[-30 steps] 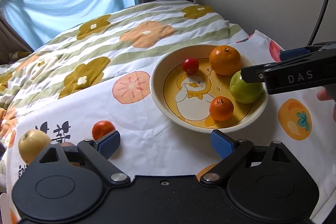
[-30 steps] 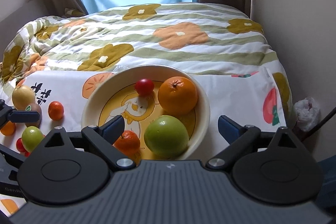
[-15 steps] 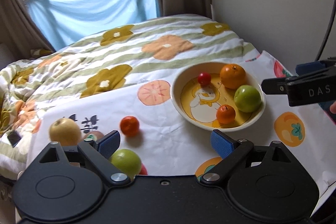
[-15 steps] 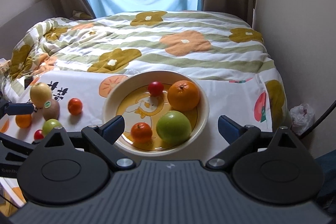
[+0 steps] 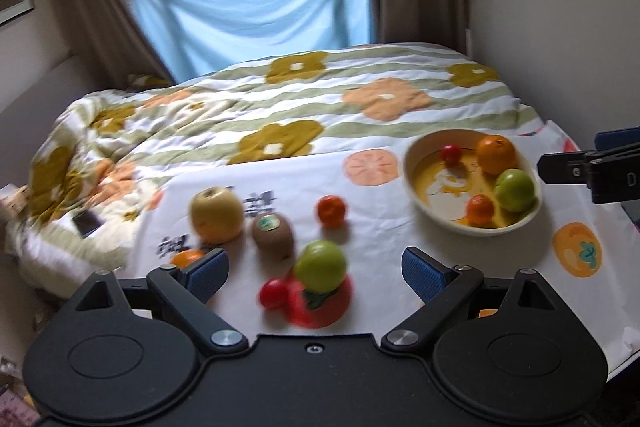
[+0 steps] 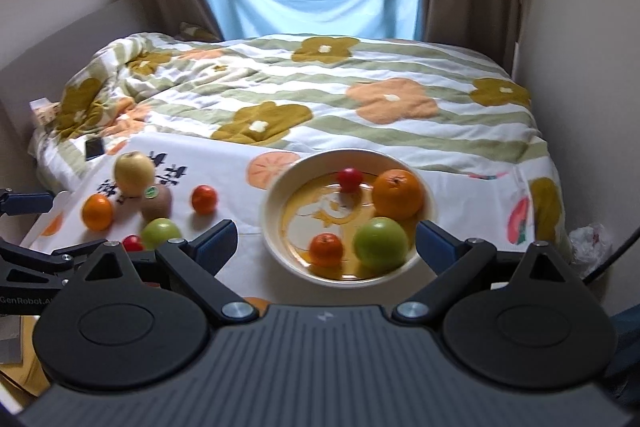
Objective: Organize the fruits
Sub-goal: 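Withdraw both tools from the bowl back over the remaining fruits, then grasp the orange with the left tool while the right tool grasps the brown kiwi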
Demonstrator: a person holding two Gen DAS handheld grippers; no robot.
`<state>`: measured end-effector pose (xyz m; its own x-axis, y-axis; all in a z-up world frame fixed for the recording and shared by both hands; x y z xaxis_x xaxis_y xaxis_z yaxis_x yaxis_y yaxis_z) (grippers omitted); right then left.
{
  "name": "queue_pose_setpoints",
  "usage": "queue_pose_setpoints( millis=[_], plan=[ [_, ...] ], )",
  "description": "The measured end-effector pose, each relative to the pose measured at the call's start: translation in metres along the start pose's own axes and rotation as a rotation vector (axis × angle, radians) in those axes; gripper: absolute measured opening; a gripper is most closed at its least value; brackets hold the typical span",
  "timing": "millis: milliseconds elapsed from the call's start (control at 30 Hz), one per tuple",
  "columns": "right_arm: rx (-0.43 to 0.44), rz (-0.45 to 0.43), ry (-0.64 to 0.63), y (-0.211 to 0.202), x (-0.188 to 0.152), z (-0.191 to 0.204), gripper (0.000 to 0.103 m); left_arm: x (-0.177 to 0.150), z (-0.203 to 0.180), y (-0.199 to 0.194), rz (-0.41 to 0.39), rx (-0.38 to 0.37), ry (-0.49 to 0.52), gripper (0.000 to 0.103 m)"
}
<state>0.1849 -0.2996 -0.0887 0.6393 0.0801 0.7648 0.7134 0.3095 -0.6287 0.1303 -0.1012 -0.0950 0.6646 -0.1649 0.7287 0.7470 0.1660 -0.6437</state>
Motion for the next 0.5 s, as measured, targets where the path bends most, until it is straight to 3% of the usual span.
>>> queue_pose_setpoints(
  millis=[267,500],
  plan=[
    [0.062,-0.007,0.001,0.009,0.005,0.043,0.103,-0.014,0.053,0.005,0.025,0.04,-0.076,0.096],
    [0.079,0.009,0.013,0.039,0.003,0.088,0.103,-0.026,0.093,0.035,0.044,0.017,-0.082,0.096]
  ],
)
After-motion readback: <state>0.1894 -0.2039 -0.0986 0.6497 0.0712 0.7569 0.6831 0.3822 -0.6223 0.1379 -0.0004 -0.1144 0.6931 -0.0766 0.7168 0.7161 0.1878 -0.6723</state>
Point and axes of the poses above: each gripper's, at about its wrist camera, not at the fingertips, and y roughly the way its jaws point, z to its left, x to its top, the point moved 9 cm from there along y, roughly the way its jaws point, and after that the axes turned 6 degrees about x, right-handed, at the moved point
